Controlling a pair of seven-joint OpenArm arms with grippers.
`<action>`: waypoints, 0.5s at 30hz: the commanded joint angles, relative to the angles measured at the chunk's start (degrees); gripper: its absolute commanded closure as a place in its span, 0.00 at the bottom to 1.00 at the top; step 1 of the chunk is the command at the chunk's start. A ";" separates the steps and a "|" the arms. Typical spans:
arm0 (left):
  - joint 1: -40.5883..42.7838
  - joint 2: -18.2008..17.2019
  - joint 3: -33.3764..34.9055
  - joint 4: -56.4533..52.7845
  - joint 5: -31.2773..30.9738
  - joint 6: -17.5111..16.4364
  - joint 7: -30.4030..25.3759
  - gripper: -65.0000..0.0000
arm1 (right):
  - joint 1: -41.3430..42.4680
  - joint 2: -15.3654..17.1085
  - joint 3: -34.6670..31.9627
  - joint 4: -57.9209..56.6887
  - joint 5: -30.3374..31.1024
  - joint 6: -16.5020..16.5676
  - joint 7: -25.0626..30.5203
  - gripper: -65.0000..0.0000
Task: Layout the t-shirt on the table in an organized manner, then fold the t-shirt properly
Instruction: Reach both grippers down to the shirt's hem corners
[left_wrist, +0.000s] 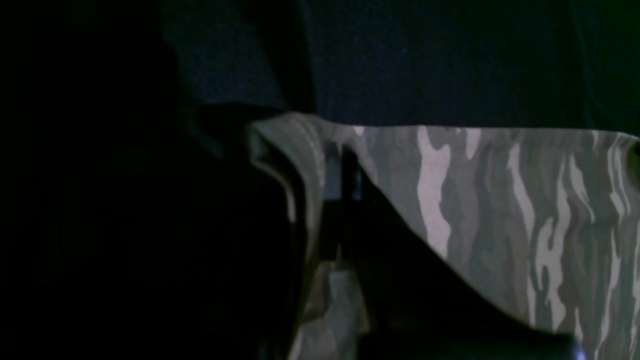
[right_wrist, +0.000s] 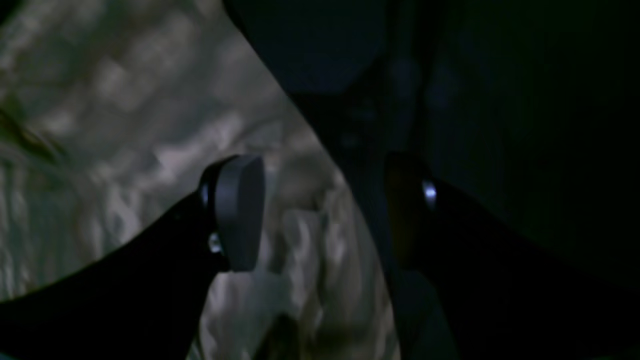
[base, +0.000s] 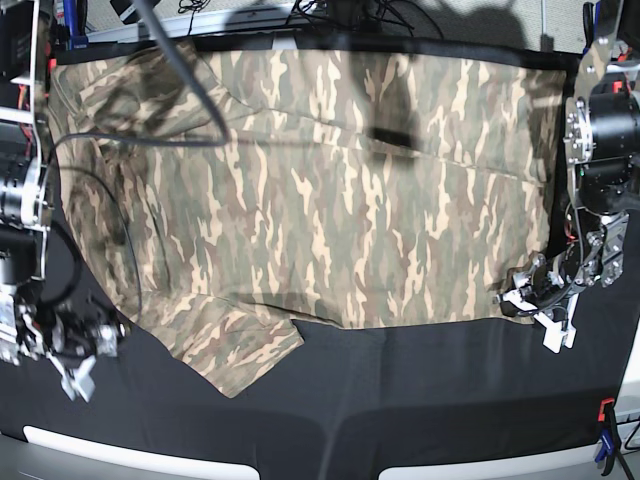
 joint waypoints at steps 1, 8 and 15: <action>-0.61 -0.15 0.11 -0.02 1.27 0.22 2.95 1.00 | 2.05 1.07 0.13 0.07 0.42 0.28 0.50 0.47; -0.61 -0.15 0.11 -0.02 1.29 0.22 2.69 1.00 | -0.02 2.43 0.13 -1.97 -1.03 0.39 0.22 0.47; -0.61 -0.15 0.11 -0.02 1.25 0.22 1.81 1.00 | -3.06 1.66 0.13 -1.97 -1.03 0.63 0.42 0.47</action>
